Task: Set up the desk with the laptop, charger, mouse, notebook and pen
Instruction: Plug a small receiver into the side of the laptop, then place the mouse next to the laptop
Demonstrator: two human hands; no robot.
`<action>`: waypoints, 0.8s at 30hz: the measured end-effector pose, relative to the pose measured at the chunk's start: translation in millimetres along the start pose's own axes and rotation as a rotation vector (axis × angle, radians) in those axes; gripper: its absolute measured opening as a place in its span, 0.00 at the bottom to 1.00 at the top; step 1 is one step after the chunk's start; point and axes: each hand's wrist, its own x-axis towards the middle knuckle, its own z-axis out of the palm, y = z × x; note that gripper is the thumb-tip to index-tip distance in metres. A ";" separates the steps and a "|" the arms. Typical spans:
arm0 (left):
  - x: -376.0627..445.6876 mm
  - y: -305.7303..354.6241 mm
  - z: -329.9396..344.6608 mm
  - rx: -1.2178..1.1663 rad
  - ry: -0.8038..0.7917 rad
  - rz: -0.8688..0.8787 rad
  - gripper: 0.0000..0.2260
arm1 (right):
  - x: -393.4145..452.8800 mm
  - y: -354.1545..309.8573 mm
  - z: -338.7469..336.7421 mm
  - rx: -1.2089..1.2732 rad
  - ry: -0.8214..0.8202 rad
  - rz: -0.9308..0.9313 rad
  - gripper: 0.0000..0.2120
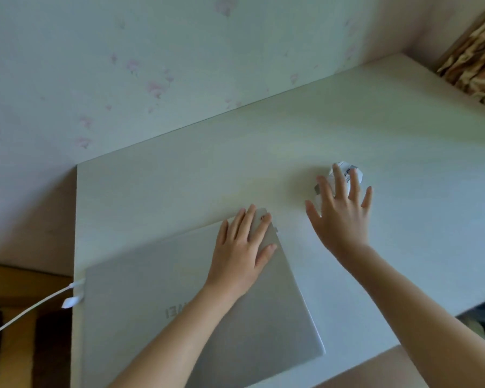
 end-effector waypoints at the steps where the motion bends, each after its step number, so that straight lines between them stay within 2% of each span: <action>1: -1.9 2.0 0.5 0.006 0.015 -0.014 0.24 | 6.3 -0.4 2.8 0.019 -0.028 0.041 0.21; 4: -6.0 5.6 -0.4 0.025 0.019 -0.048 0.23 | 17.1 -2.3 12.0 0.053 -0.077 0.087 0.14; 8: -16.6 9.4 -2.6 0.027 -0.021 -0.090 0.22 | 10.1 -1.7 13.5 0.071 -0.036 -0.019 0.04; 14: -41.7 11.3 -4.5 0.017 -0.118 -0.106 0.23 | -31.4 -11.3 -10.5 0.347 -0.096 -0.222 0.10; 24: -61.9 17.0 -11.1 -0.009 -0.175 -0.150 0.24 | -88.9 -18.9 -28.4 0.320 -0.137 -0.287 0.12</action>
